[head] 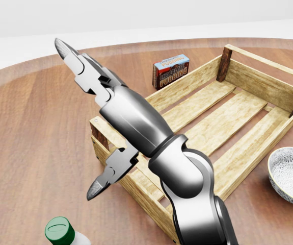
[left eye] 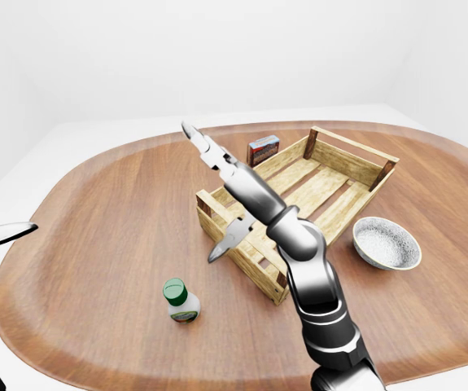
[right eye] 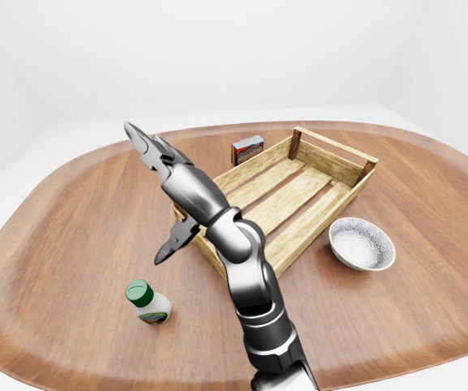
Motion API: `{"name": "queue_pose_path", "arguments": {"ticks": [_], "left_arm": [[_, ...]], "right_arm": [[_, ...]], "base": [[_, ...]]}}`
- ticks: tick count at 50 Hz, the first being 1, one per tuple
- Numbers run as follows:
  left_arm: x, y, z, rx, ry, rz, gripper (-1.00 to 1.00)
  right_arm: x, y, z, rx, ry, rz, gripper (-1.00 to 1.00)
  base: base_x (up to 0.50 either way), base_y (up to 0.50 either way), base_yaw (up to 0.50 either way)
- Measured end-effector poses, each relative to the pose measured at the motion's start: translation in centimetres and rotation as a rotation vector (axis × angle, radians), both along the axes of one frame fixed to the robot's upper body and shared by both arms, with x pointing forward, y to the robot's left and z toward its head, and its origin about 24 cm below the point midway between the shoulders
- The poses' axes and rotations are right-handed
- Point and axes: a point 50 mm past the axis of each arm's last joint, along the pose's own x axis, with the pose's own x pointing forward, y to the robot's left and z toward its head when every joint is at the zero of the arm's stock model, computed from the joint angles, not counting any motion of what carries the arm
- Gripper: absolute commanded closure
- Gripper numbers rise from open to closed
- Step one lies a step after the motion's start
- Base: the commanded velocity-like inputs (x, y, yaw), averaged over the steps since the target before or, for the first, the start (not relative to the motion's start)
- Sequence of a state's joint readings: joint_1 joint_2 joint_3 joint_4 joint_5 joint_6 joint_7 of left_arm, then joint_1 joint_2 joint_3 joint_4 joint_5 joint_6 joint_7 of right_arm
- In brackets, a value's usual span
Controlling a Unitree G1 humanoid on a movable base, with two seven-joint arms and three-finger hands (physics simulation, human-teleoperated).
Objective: Pick up the salad dressing and put it in the tray.
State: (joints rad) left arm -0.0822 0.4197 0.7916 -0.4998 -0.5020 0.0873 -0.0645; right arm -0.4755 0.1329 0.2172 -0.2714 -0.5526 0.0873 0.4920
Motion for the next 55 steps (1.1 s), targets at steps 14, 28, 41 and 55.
{"name": "queue_pose_path", "arguments": {"ticks": [14, 28, 41, 55], "left_arm": [[0.1, 0.0, -0.1, 0.001, 0.004, -0.001, -1.0], [0.2, 0.0, -0.2, 0.001, 0.011, -0.003, -1.0], [0.2, 0.0, -0.4, 0.0, 0.018, -0.005, -1.0], [0.3, 0.0, -0.5, -0.002, 0.022, -0.006, -1.0]], "right_arm": [[-0.2, 1.3, -2.9, -0.056, 0.115, 0.027, -1.0], [-0.4, 2.1, -5.4, -0.123, 0.205, 0.052, -1.0], [-0.7, 2.8, -8.3, -0.192, 0.316, 0.078, -1.0], [-1.6, 4.2, -11.5, -0.264, 0.432, 0.128, -1.0]], "base": [[0.0, 0.0, 0.0], [0.0, 0.0, 0.0], [0.0, 0.0, 0.0], [0.0, 0.0, 0.0]]}}
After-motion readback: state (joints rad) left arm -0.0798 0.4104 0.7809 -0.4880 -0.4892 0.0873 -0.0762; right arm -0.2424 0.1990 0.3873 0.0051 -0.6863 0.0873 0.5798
